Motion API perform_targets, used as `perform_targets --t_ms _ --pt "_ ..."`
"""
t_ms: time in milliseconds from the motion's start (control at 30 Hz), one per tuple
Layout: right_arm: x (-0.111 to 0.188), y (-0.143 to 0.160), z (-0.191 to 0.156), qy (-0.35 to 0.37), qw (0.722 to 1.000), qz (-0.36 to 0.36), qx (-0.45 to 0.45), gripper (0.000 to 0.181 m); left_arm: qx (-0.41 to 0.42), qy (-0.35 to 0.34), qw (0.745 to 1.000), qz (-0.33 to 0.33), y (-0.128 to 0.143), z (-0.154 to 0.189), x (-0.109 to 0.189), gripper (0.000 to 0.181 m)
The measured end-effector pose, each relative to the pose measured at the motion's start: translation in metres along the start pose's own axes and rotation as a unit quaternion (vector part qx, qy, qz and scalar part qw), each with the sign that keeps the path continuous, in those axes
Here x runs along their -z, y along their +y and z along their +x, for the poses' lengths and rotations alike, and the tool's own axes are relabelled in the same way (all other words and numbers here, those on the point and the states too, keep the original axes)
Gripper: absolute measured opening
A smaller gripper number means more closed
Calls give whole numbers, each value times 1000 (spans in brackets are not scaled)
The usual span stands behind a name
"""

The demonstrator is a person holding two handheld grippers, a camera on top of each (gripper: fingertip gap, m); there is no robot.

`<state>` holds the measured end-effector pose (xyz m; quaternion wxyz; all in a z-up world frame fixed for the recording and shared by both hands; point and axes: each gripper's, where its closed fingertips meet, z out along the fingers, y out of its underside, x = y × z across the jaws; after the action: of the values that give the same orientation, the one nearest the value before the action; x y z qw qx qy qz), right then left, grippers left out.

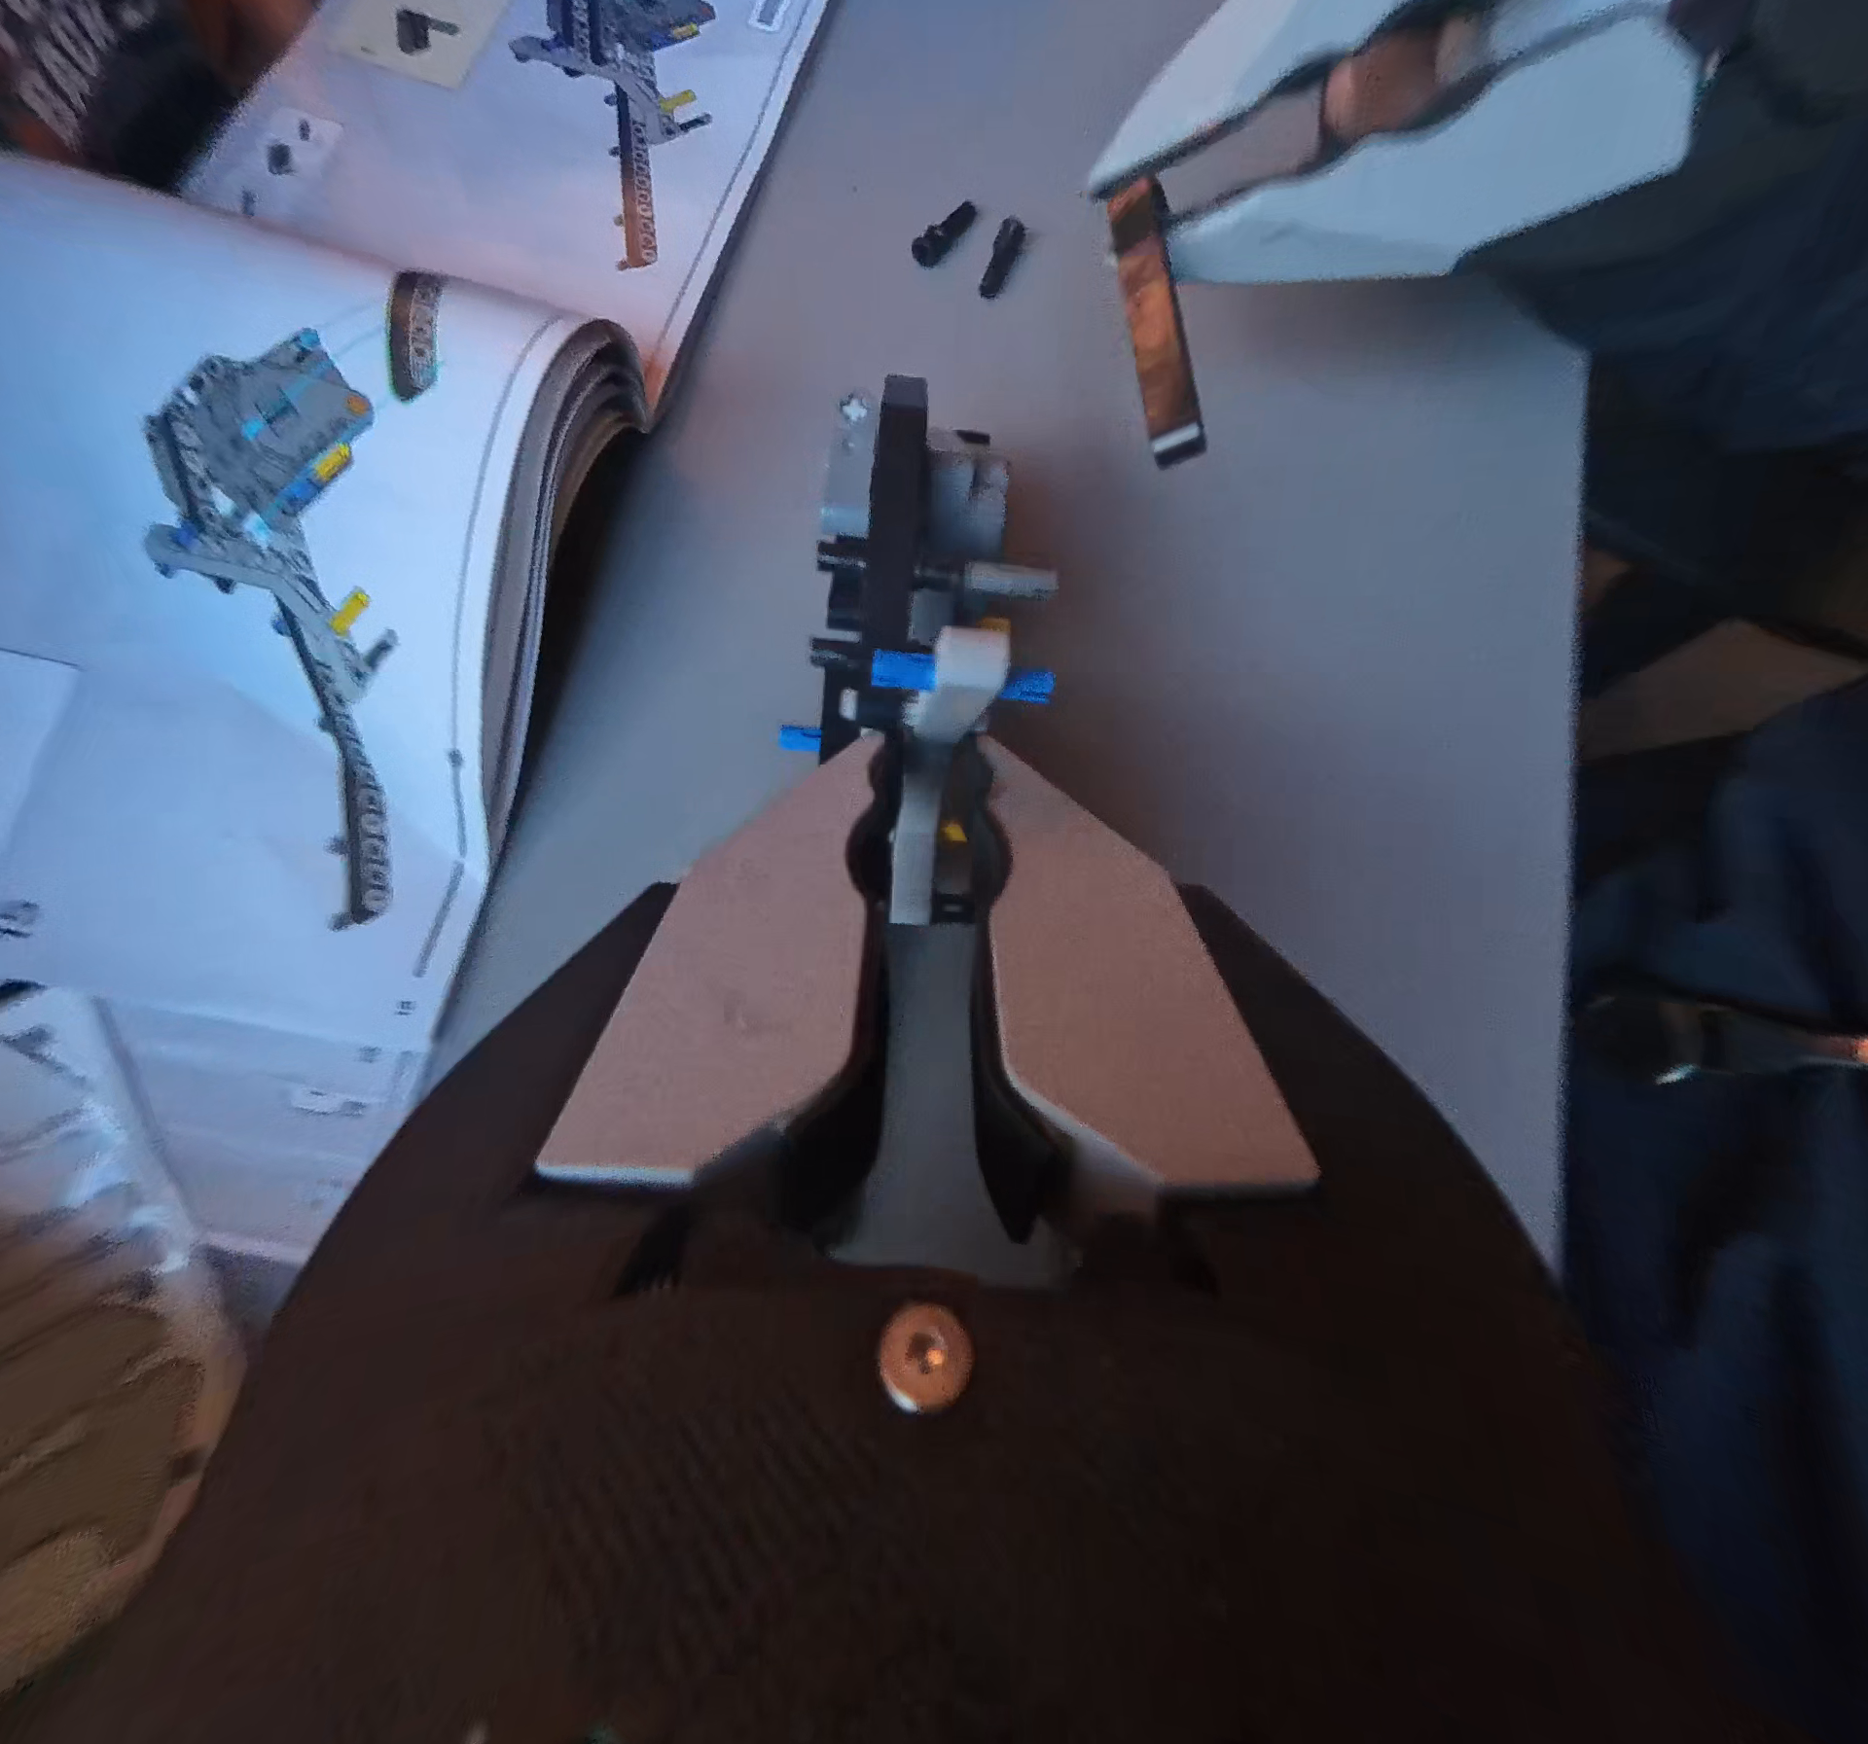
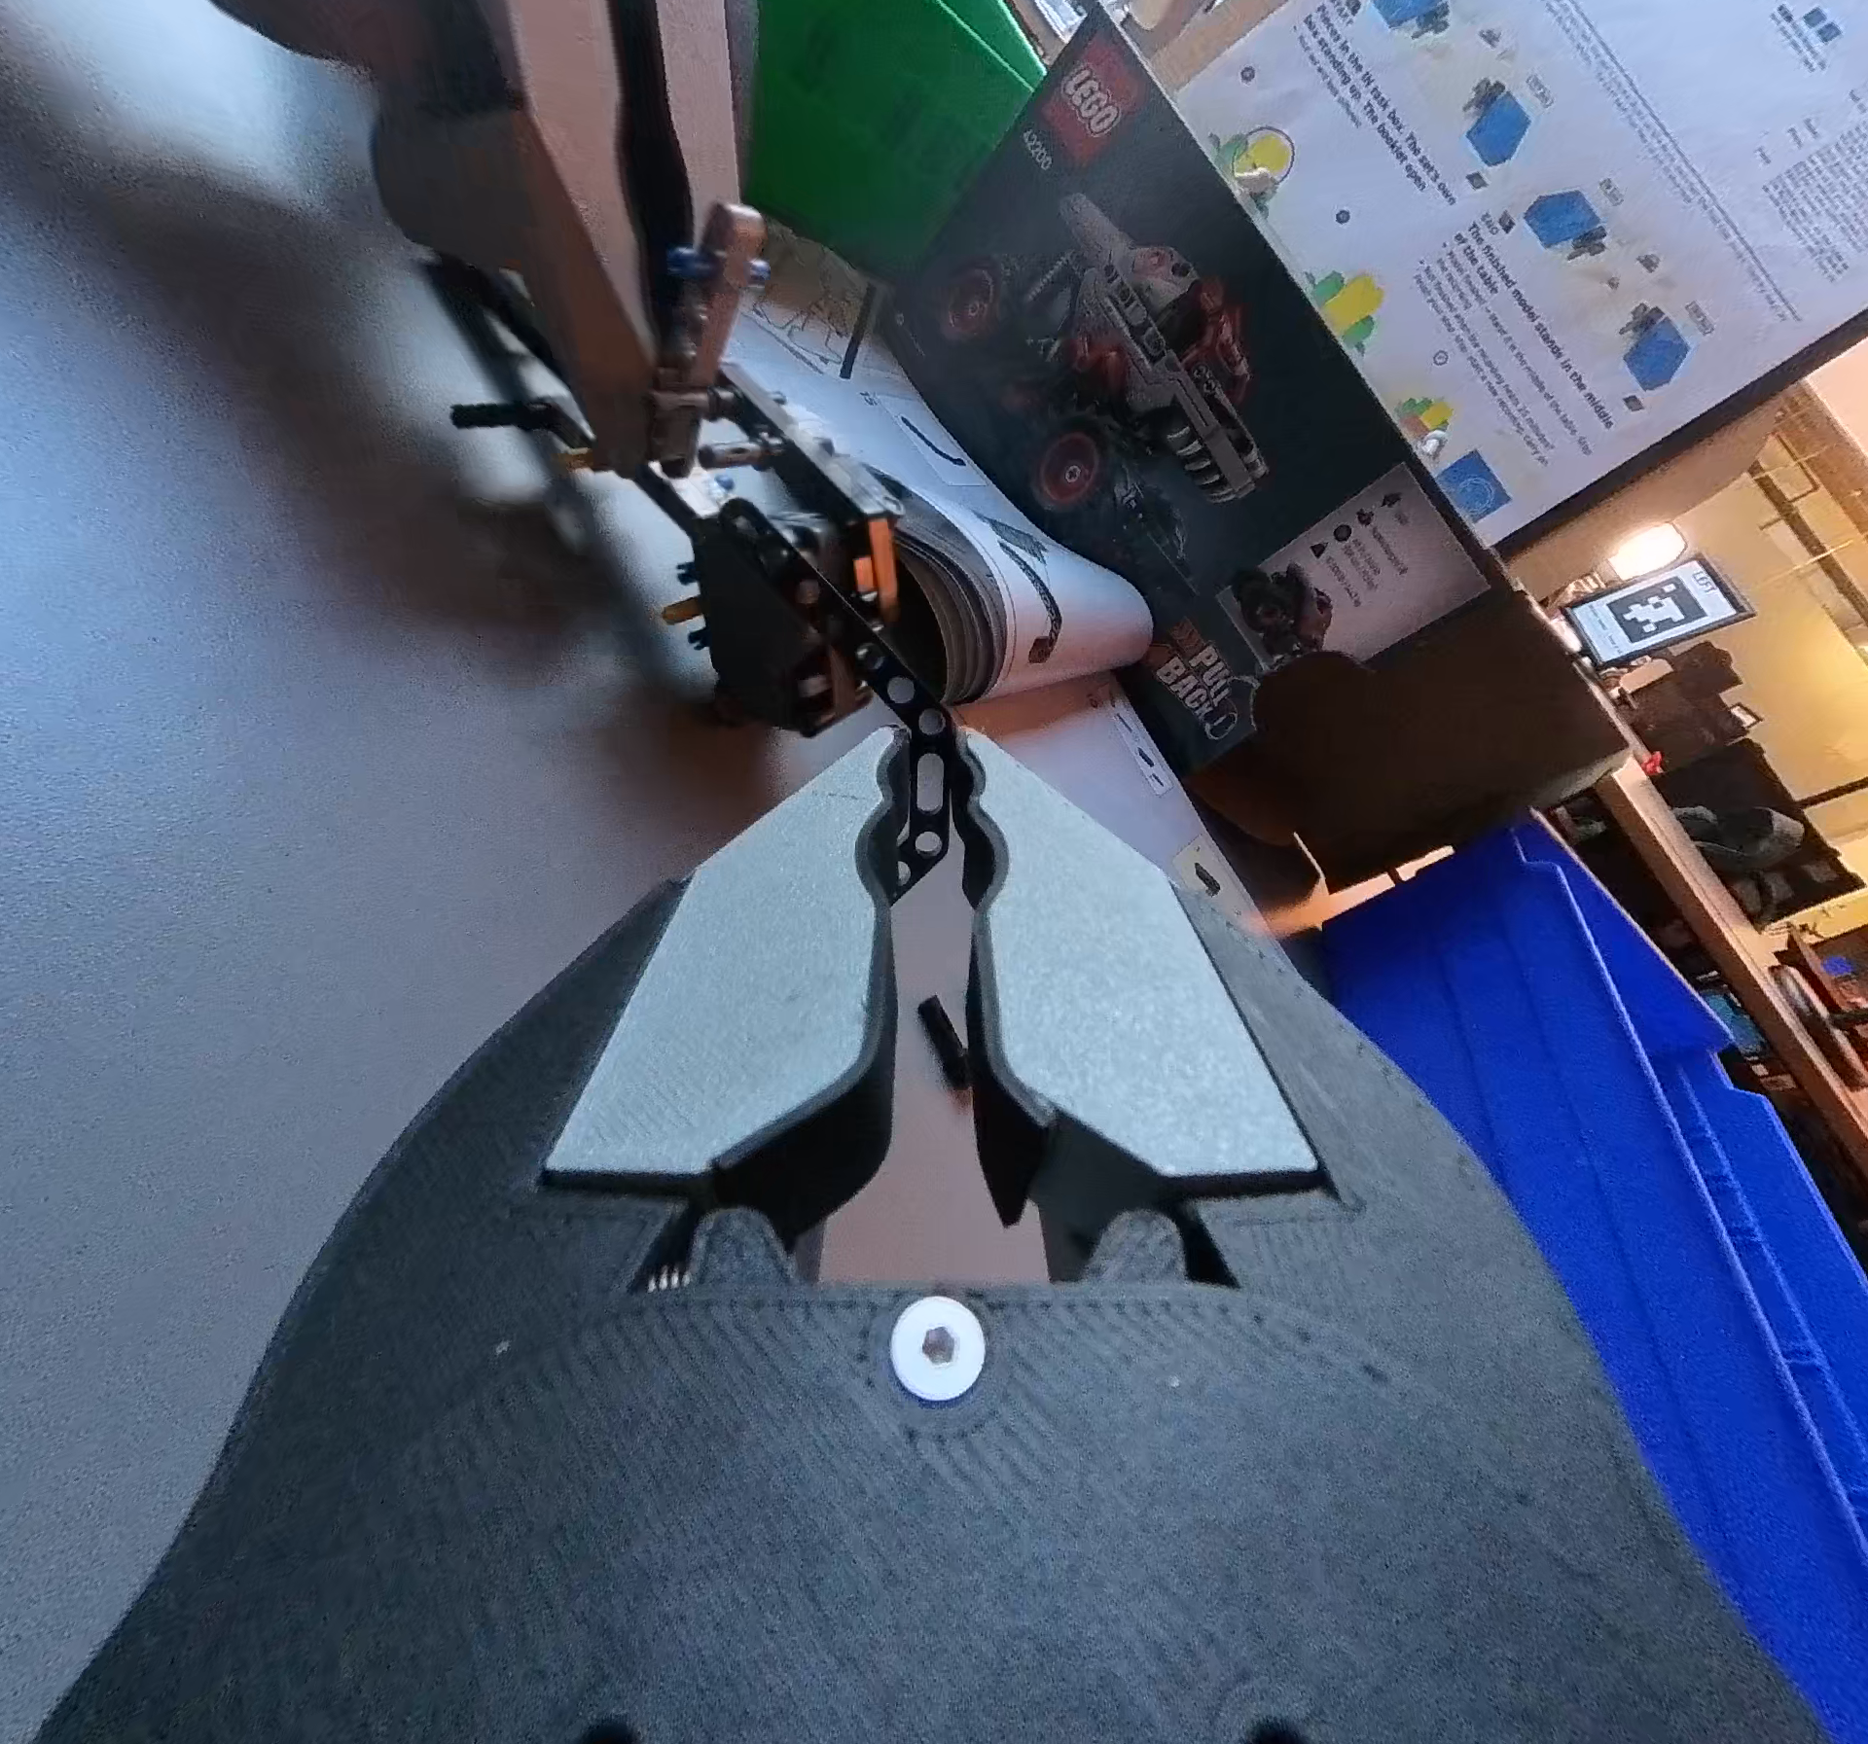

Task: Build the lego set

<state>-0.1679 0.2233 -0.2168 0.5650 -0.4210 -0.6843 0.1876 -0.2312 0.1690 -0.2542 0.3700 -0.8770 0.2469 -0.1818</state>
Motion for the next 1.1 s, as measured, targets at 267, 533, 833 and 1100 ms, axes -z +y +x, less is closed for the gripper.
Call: perform_targets --t_ms 267,533,833,1100 --pt "-14 8 11 -35 998 -32 -48 4 305 180 934 39 -8 7 1 6" --pt "-49 2 17 -128 981 -41 -138 4 348 153 924 43 7 -8 6 14" --pt "-75 -18 8 -213 960 -47 -173 4 289 154 944 42 20 11 18 35" --pt "-68 -20 -9 -253 944 -60 -201 4 204 36 977 56 27 -5 42 39"
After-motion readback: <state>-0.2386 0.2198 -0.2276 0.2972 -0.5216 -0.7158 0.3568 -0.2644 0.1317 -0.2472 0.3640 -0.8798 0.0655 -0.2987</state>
